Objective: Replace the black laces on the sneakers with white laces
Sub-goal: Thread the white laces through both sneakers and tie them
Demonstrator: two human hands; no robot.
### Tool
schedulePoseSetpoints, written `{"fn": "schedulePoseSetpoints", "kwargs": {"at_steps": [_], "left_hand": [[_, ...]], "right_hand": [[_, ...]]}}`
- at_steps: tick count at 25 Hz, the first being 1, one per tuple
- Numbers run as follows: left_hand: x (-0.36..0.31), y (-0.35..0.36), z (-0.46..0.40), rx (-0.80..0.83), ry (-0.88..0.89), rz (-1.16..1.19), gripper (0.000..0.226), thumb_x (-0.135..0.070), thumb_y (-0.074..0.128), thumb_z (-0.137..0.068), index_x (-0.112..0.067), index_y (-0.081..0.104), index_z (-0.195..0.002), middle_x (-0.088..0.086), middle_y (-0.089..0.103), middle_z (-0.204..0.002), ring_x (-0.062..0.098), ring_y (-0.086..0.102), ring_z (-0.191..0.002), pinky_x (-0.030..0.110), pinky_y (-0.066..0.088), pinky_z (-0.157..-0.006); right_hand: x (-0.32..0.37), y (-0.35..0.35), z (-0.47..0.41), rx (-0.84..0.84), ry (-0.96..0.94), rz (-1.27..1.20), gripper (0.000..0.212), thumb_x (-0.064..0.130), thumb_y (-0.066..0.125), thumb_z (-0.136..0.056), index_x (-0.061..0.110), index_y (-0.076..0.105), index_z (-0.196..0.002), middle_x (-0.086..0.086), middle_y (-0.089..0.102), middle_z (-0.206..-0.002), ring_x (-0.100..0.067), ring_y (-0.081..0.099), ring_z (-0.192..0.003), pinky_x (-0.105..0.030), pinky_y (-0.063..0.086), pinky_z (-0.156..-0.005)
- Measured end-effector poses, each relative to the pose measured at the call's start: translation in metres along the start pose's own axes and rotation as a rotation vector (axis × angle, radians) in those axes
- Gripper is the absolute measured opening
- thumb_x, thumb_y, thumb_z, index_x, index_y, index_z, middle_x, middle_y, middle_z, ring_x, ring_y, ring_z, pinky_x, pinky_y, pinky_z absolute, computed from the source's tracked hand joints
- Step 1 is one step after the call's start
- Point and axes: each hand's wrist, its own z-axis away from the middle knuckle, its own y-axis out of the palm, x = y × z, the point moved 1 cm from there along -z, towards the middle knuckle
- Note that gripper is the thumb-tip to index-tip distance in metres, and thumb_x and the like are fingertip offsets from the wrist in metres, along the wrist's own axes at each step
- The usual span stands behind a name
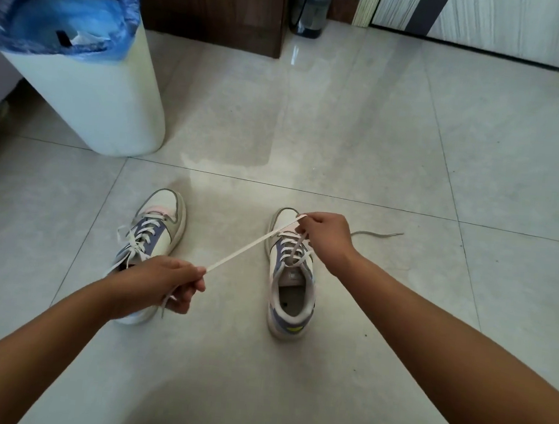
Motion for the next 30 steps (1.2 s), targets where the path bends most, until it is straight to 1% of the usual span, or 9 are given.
{"fn": "schedulePoseSetpoints", "kwargs": {"at_steps": [4, 7, 11, 14, 15, 17, 20, 25, 30], "left_hand": [[0.043, -0.021, 0.010, 0.002, -0.161, -0.073, 0.030, -0.026, 0.051, -0.095, -0.002, 0.065, -0.083, 0.007, 0.054, -0.061, 0.016, 0.053, -0.054, 0.031, 0.049, -0.061], [0.062, -0.019, 0.015, 0.044, -0.196, -0.137, 0.029, -0.024, 0.053, -0.094, -0.002, 0.071, -0.084, 0.009, 0.059, -0.074, 0.016, 0.055, -0.065, 0.028, 0.046, -0.062], [0.042, 0.014, 0.008, 0.148, -0.077, -0.031, 0.023, -0.025, 0.063, -0.087, -0.005, 0.071, -0.091, 0.006, 0.055, -0.069, 0.013, 0.053, -0.061, 0.023, 0.040, -0.056], [0.021, 0.036, 0.000, 0.225, -0.001, 0.157, 0.052, -0.045, 0.083, -0.060, -0.012, 0.068, -0.096, 0.006, 0.066, -0.079, 0.020, 0.067, -0.076, 0.024, 0.048, -0.059], [0.015, 0.043, -0.004, 0.213, 0.013, 0.222, 0.046, -0.042, 0.081, -0.065, -0.013, 0.065, -0.096, 0.007, 0.069, -0.086, 0.021, 0.069, -0.084, 0.026, 0.051, -0.064], [0.005, 0.056, -0.017, 0.107, 0.042, 0.368, 0.016, -0.022, 0.065, -0.085, -0.011, 0.063, -0.096, 0.007, 0.070, -0.092, 0.018, 0.069, -0.088, 0.028, 0.053, -0.069], [-0.005, 0.078, -0.042, -0.106, 0.054, 0.449, 0.009, -0.009, 0.058, -0.091, -0.010, 0.067, -0.093, 0.004, 0.063, -0.082, 0.012, 0.060, -0.070, 0.023, 0.049, -0.062], [-0.012, 0.102, -0.065, -0.333, 0.075, 0.310, 0.007, -0.006, 0.065, -0.087, -0.011, 0.062, -0.081, 0.004, 0.064, -0.075, 0.012, 0.062, -0.064, 0.020, 0.047, -0.056], [-0.013, 0.103, -0.066, -0.374, 0.149, 0.221, 0.010, -0.006, 0.069, -0.083, -0.008, 0.060, -0.080, 0.004, 0.065, -0.074, 0.013, 0.063, -0.065, 0.020, 0.044, -0.055]], "right_hand": [[0.004, -0.006, -0.008, -0.034, 0.045, -0.133, 0.021, 0.019, 0.063, -0.088, 0.003, 0.073, -0.095, 0.001, 0.059, -0.067, -0.010, 0.044, -0.054, -0.024, 0.039, -0.059], [0.014, 0.003, -0.001, 0.117, 0.033, -0.203, 0.021, 0.015, 0.064, -0.088, 0.001, 0.070, -0.103, 0.000, 0.053, -0.064, -0.010, 0.042, -0.052, -0.017, 0.040, -0.050], [0.018, 0.010, 0.009, 0.414, -0.022, -0.249, 0.037, 0.004, 0.068, -0.083, 0.009, 0.060, -0.119, -0.001, 0.060, -0.084, -0.016, 0.056, -0.074, -0.026, 0.050, -0.075], [0.004, -0.006, 0.013, 0.229, -0.100, -0.024, 0.014, 0.005, 0.066, -0.085, 0.014, 0.067, -0.095, 0.003, 0.063, -0.082, -0.011, 0.058, -0.075, -0.019, 0.047, -0.071], [-0.005, -0.012, 0.016, 0.166, -0.137, 0.130, 0.010, 0.007, 0.065, -0.085, 0.016, 0.068, -0.089, 0.006, 0.062, -0.080, -0.011, 0.058, -0.077, -0.020, 0.046, -0.072], [-0.023, -0.015, 0.025, 0.128, -0.192, 0.418, 0.008, 0.013, 0.062, -0.087, 0.016, 0.069, -0.088, 0.008, 0.054, -0.082, -0.011, 0.054, -0.085, -0.021, 0.039, -0.074], [-0.048, -0.003, 0.041, 0.168, -0.227, 0.610, 0.015, 0.017, 0.060, -0.089, 0.016, 0.072, -0.098, 0.001, 0.046, -0.097, -0.016, 0.043, -0.102, -0.018, 0.030, -0.081], [-0.058, 0.009, 0.042, 0.102, -0.245, 0.601, 0.019, 0.022, 0.059, -0.090, 0.017, 0.070, -0.105, 0.003, 0.037, -0.101, -0.020, 0.034, -0.110, -0.018, 0.028, -0.086], [-0.059, 0.015, 0.043, 0.097, -0.277, 0.568, 0.021, 0.025, 0.066, -0.086, 0.015, 0.070, -0.104, 0.002, 0.035, -0.100, -0.020, 0.033, -0.110, -0.017, 0.027, -0.088]]}}
